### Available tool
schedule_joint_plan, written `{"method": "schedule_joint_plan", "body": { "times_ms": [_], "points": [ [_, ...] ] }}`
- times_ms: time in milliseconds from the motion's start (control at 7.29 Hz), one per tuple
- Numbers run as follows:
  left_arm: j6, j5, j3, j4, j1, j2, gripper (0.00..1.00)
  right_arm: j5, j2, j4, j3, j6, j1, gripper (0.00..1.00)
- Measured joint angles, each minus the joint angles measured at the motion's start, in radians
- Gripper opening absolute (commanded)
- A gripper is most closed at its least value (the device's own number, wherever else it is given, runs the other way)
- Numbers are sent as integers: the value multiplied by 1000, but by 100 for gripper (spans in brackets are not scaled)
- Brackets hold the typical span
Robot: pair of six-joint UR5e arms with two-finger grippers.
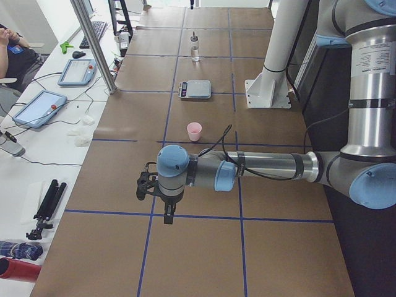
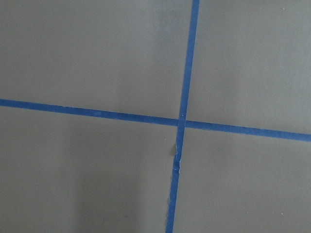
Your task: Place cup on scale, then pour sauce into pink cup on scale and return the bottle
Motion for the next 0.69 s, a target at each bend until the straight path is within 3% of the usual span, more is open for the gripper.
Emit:
{"method": "schedule_joint_plan", "body": {
  "times_ms": [412,686],
  "points": [
    [0,1,-5,0,1,-2,100,3,-3,0,5,0,8,100],
    [-2,5,-61,4,7,-8,100,6,-4,0,6,1,8,100]
  ]
}}
